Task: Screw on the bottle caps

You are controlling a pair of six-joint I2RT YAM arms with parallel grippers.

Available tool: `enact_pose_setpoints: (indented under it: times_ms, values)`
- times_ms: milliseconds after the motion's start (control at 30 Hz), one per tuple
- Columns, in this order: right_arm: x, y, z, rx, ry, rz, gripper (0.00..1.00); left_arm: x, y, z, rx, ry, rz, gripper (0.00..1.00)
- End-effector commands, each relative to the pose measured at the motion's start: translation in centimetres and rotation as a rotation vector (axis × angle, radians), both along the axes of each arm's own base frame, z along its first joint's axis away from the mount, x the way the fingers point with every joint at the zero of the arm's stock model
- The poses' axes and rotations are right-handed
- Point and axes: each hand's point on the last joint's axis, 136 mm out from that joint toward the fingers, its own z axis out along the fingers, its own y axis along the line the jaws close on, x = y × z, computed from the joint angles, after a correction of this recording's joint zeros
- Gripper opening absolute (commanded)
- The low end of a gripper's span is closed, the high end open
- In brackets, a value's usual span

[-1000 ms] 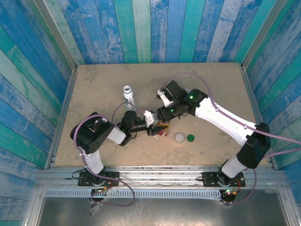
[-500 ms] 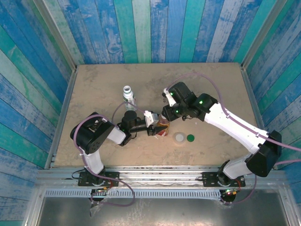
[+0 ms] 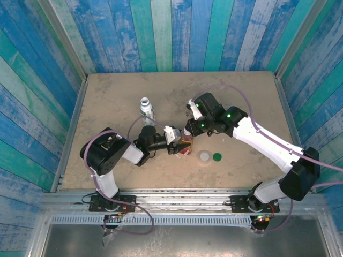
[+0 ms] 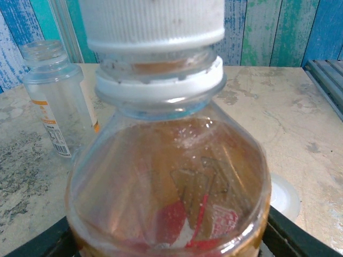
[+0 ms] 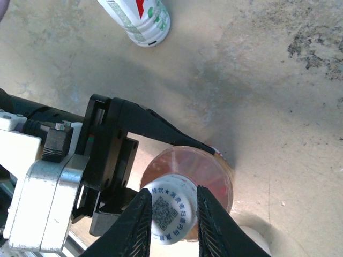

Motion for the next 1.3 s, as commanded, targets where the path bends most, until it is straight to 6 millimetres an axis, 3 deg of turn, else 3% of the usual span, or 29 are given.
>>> enact_pose_setpoints:
  times_ms: [0, 200, 467, 667, 767, 867, 967, 1267]
  values:
    - [-0.8, -0.7, -2.2, -0.028, 0.075, -0.008, 0.25, -0.2, 0.5, -2.4, 0.076, 0.089, 0.020, 0.63]
    - [-1.2, -1.0, -2.6, 0.006, 0.112, -0.025, 0.17, -0.2, 0.6, -2.3, 0.070, 0.087, 0.025, 0.63]
    - [-3.6, -1.2, -2.9, 0.130, 0.196, -0.015, 0.10, 0.0, 0.6, -2.2, 0.056, 0.100, 0.039, 0.63]
    - [-4.8, -1.1, -1.6, 0.207, 0.177, 0.016, 0.06, 0.0, 0.6, -2.2, 0.053, 0.099, 0.037, 0.62]
    - [-4.0, -1.6, -0.6, 0.210, 0.120, -0.005, 0.08, -0.1, 0.5, -2.3, 0.054, 0.100, 0.031, 0.63]
    - [-2.7, -2.4, 0.2, 0.217, 0.067, -0.050, 0.19, -0.1, 0.5, -2.3, 0.056, 0.098, 0.030, 0.63]
    - [-1.5, -2.6, 0.8, 0.240, 0.038, -0.068, 0.21, -0.1, 0.5, -2.4, 0.061, 0.098, 0.029, 0.63]
    - [0.3, -0.6, 0.5, 0.247, 0.072, 0.019, 0.20, -0.2, 0.6, -2.3, 0.064, 0.096, 0.028, 0.63]
